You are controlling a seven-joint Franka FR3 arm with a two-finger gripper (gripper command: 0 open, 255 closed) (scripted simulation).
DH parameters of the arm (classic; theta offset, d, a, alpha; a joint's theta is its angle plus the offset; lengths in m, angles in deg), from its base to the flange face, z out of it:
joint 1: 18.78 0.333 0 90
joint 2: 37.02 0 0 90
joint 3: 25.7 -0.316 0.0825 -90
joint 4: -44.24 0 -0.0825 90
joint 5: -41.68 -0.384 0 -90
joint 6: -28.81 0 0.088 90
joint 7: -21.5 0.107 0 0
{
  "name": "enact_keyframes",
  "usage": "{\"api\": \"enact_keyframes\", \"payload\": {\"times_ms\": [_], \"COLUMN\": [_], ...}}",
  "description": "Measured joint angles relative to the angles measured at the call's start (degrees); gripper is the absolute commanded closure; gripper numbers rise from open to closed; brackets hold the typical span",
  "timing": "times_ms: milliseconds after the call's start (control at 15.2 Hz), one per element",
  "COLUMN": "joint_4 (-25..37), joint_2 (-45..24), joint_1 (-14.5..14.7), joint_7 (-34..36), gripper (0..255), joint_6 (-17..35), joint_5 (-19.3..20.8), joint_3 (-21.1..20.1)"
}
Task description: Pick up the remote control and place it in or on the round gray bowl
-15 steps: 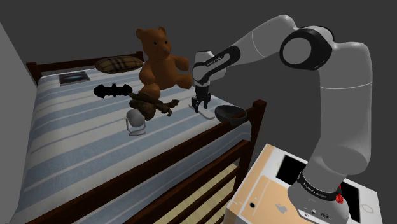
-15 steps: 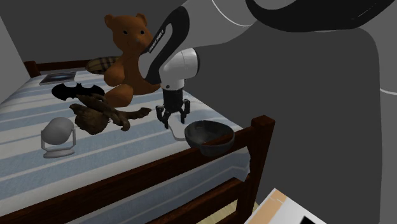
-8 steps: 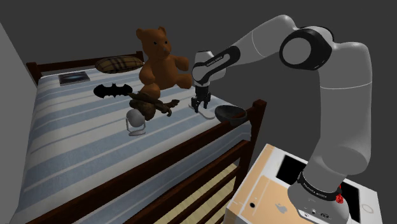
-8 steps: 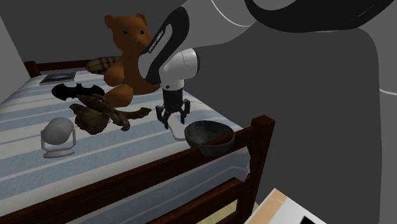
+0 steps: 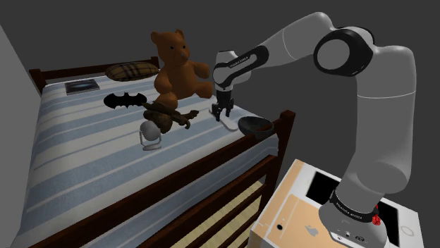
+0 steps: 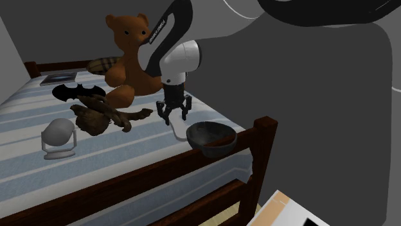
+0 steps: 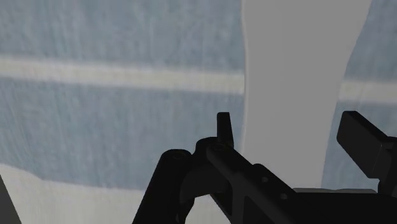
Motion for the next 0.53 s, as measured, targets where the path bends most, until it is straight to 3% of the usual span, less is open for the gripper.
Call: {"api": "enact_keyframes", "payload": {"times_ms": [528], "joint_4": [2.8], "joint_2": [2.61], "joint_1": [-0.05], "joint_7": [0.26], "gripper": [255], "joint_6": [-5.2], "joint_5": [0.53], "joint_3": [0.3]}}
